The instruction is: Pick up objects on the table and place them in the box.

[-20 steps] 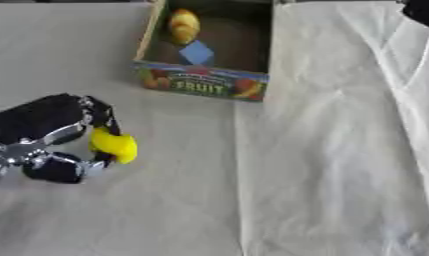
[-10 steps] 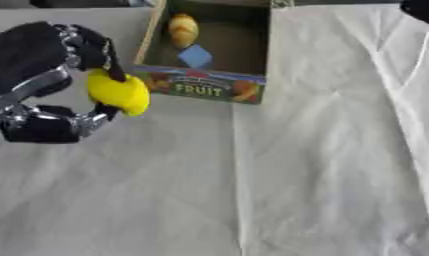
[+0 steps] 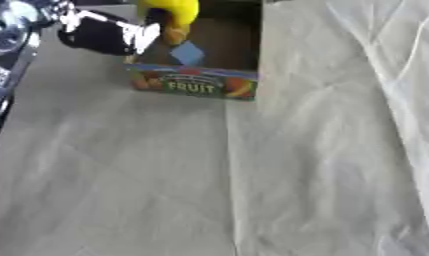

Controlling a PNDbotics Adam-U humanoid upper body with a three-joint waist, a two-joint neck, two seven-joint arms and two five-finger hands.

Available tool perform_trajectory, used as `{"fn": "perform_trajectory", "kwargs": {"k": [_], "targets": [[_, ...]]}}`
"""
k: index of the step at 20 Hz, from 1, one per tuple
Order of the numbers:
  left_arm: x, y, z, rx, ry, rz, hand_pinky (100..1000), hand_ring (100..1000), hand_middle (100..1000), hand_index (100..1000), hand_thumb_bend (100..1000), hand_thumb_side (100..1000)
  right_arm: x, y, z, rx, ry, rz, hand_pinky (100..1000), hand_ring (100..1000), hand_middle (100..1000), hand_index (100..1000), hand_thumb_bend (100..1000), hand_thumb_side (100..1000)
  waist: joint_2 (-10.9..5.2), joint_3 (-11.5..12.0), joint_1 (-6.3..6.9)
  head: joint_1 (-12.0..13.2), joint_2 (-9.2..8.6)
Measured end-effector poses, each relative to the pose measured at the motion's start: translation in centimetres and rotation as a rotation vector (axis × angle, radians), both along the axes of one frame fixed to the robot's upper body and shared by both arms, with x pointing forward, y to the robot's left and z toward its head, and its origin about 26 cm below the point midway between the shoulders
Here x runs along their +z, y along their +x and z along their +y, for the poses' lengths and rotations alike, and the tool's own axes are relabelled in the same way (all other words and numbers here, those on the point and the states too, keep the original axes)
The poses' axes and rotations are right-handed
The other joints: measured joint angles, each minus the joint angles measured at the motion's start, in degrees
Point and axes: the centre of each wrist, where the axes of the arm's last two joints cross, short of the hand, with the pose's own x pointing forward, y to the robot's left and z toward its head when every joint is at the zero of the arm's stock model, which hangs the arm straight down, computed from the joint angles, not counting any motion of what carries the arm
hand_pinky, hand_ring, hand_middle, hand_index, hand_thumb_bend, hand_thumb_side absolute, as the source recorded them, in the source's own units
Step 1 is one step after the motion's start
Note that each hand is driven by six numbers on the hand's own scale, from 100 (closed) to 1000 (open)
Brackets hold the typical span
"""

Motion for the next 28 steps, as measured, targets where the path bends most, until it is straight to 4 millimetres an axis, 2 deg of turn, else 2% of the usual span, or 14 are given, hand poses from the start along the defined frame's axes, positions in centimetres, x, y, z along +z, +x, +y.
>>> {"fn": "perform_trajectory", "kwargs": {"k": [4,9,10,11,12,14,15,16,18,22,25,28], "targets": [[-0.5,2.1,-0.3,0.052,-0.042,0.025,599,608,590,583,100,100,0.1,0.0,0.3,0.012,0.002,-0.002,858,784,711,839,100,412,0.38,-0.8,0.05,0.4,-0.16],[-1.8,4.7,0.0,0.124,-0.077,0.04,646,664,638,663,100,100,0.0,0.1,0.4,0.021,0.008,0.006,858,783,709,839,100,427,0.51,-0.9,0.03,0.7,-0.51],[-2.2,5.1,0.0,0.135,-0.075,0.037,684,711,681,721,205,100,0.0,0.1,0.4,0.022,0.009,0.008,858,783,709,838,100,431,0.56,-1.0,0.03,0.7,-0.52],[-2.5,5.6,0.0,0.144,-0.069,0.033,754,788,756,834,337,184,0.0,0.1,0.4,0.023,0.009,0.01,858,783,709,838,100,434,0.59,-1.0,0.03,0.7,-0.52],[-2.8,6.0,-0.1,0.151,-0.061,0.028,846,879,844,942,501,400,0.0,0.1,0.4,0.023,0.009,0.011,858,783,709,838,100,437,0.59,-1.0,0.02,0.7,-0.52],[-3.4,6.9,0.0,0.167,-0.032,0.017,946,976,909,976,691,482,-0.2,0.1,0.4,0.021,0.009,0.018,858,782,708,838,100,441,0.59,-1.0,0.03,0.7,-0.52],[-3.6,7.3,0.0,0.174,-0.014,0.01,966,991,912,985,719,503,-0.2,0.1,0.3,0.021,0.009,0.02,858,782,708,837,100,445,0.59,-1.0,0.03,0.7,-0.51],[-3.8,7.7,0.0,0.179,0.006,0.003,966,992,907,983,713,538,-0.2,0.1,0.3,0.021,0.009,0.02,858,782,708,837,100,449,0.59,-1.0,0.04,0.7,-0.51],[-4.7,9.2,0.3,0.2,0.058,-0.028,965,991,904,979,712,535,-0.3,0.1,0.3,0.021,0.009,0.022,858,782,707,837,100,456,0.59,-1.0,0.03,0.7,-0.49],[-8.0,12.0,1.7,0.228,0.113,-0.09,959,986,900,976,698,520,-0.5,0.1,0.3,0.021,0.014,0.032,858,782,707,837,100,464,0.59,-0.9,0.02,0.7,-0.47],[-9.5,12.9,2.6,0.238,0.114,-0.118,950,977,893,969,679,510,-0.7,0.2,0.3,0.02,0.02,0.037,858,782,707,837,100,465,0.58,-0.8,0.0,0.7,-0.46],[-9.9,13.1,2.9,0.237,0.084,-0.138,926,956,878,952,623,480,-0.8,0.2,0.3,0.018,0.021,0.041,858,781,707,837,100,463,0.55,-0.7,-0.05,0.6,-0.45]]}}
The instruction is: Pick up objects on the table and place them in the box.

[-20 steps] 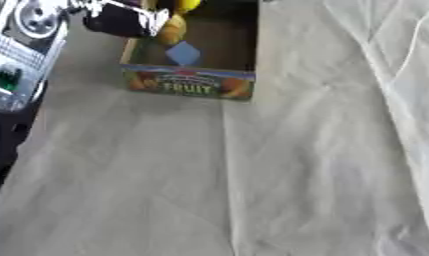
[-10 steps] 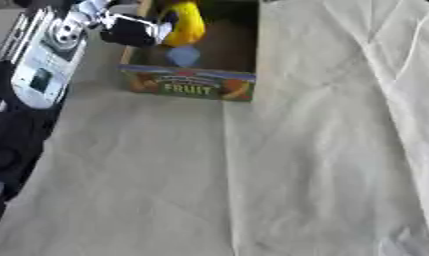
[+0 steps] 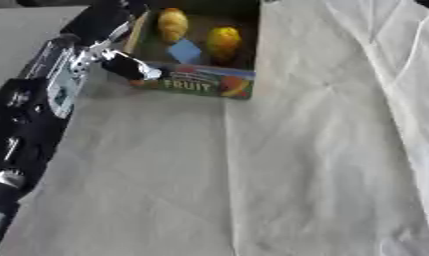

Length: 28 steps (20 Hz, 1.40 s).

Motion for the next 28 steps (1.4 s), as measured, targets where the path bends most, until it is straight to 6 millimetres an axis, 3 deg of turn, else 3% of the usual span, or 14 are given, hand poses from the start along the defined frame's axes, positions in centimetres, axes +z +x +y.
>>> {"fn": "perform_trajectory", "kwargs": {"k": [4,5,7,9,12,15,19,24,28], "targets": [[0.1,0.0,0.0,-0.004,-0.054,-0.02,917,949,873,946,609,471,0.0,0.0,0.0,-0.001,0.001,0.001,858,782,707,837,100,462,-0.12,0.0,-0.01,-0.1,0.01],[0.2,-0.1,-0.1,-0.006,-0.065,-0.024,833,863,784,827,347,356,0.0,0.0,0.0,-0.001,0.002,0.001,857,782,708,838,100,444,-0.13,0.1,-0.01,-0.1,0.02],[0.6,-0.2,0.0,-0.018,-0.095,-0.041,802,825,767,821,308,338,-0.2,0.0,-0.3,-0.009,0.007,0.002,857,782,708,837,100,439,-0.37,1.0,0.02,-0.5,0.33],[1.8,-0.4,1.3,-0.024,-0.139,-0.088,787,804,757,813,312,303,-0.4,0.0,-0.6,-0.02,0.018,-0.001,857,782,707,837,100,438,-0.66,1.7,0.02,-1.0,0.58],[2.5,-1.1,4.9,-0.017,-0.216,-0.159,772,785,750,808,288,288,-0.9,-0.1,-1.2,-0.039,0.037,-0.008,858,778,706,837,100,439,-0.77,2.5,0.09,-1.9,0.87],[2.6,-2.2,8.9,-0.003,-0.279,-0.227,756,768,742,810,245,324,-1.1,-0.1,-1.5,-0.045,0.052,-0.02,858,777,706,837,100,422,-0.8,3.1,-0.28,-2.4,1.0],[1.9,-4.1,12.5,-0.021,-0.361,-0.309,746,754,727,803,240,326,-1.2,-0.2,-1.9,-0.049,0.062,-0.035,857,778,706,837,100,409,-0.8,4.0,-1.06,-2.9,0.92],[0.7,-6.5,15.2,-0.035,-0.458,-0.395,736,738,709,790,197,318,-1.3,-0.3,-2.3,-0.056,0.069,-0.054,853,776,704,835,100,407,-0.45,4.8,-1.77,-3.2,0.41],[-0.7,-8.5,16.1,-0.006,-0.553,-0.438,730,730,708,793,100,380,-1.3,-0.3,-2.6,-0.06,0.082,-0.072,851,774,701,834,100,422,0.01,5.3,-2.16,-3.4,-0.09]]}}
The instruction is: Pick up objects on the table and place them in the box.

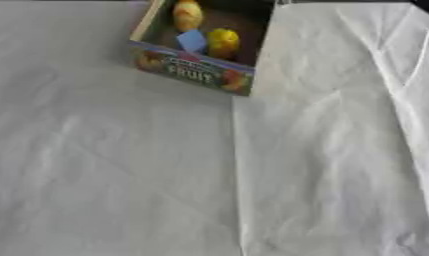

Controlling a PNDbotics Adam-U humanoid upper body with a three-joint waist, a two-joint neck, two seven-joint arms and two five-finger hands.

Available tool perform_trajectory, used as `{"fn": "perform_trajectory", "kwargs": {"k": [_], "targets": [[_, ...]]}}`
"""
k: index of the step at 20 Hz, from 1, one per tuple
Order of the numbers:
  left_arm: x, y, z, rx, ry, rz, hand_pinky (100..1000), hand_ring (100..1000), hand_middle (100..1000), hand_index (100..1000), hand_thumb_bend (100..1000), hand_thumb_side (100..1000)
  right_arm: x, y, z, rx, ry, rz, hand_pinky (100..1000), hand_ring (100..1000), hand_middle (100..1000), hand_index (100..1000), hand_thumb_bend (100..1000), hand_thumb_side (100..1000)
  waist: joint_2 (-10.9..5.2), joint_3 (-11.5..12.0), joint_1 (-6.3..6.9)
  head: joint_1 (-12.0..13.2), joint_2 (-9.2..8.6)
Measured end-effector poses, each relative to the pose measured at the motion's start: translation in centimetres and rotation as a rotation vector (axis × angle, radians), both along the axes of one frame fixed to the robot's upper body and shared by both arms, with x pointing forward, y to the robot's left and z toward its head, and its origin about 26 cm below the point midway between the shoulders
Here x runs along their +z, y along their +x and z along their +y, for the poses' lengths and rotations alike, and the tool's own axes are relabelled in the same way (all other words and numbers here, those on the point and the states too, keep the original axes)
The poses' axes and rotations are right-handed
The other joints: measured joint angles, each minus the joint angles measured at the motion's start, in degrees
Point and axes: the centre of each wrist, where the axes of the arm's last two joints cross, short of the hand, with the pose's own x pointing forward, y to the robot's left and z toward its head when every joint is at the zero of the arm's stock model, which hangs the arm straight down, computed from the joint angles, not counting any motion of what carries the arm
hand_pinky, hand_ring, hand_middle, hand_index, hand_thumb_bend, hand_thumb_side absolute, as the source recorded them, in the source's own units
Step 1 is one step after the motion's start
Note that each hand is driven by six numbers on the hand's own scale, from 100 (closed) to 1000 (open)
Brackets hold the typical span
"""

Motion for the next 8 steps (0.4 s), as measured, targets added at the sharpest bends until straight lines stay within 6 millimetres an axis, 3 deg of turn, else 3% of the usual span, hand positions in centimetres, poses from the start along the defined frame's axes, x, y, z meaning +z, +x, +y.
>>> {"fn": "perform_trajectory", "kwargs": {"k": [8], "targets": [[-3.2,-3.9,-0.5,0.01,-0.208,-0.028,721,722,706,796,100,452,-0.6,0.0,-0.2,0.044,0.058,-0.026,848,770,695,824,100,573,0.12,-0.5,-0.34,1.0,-0.43]]}}
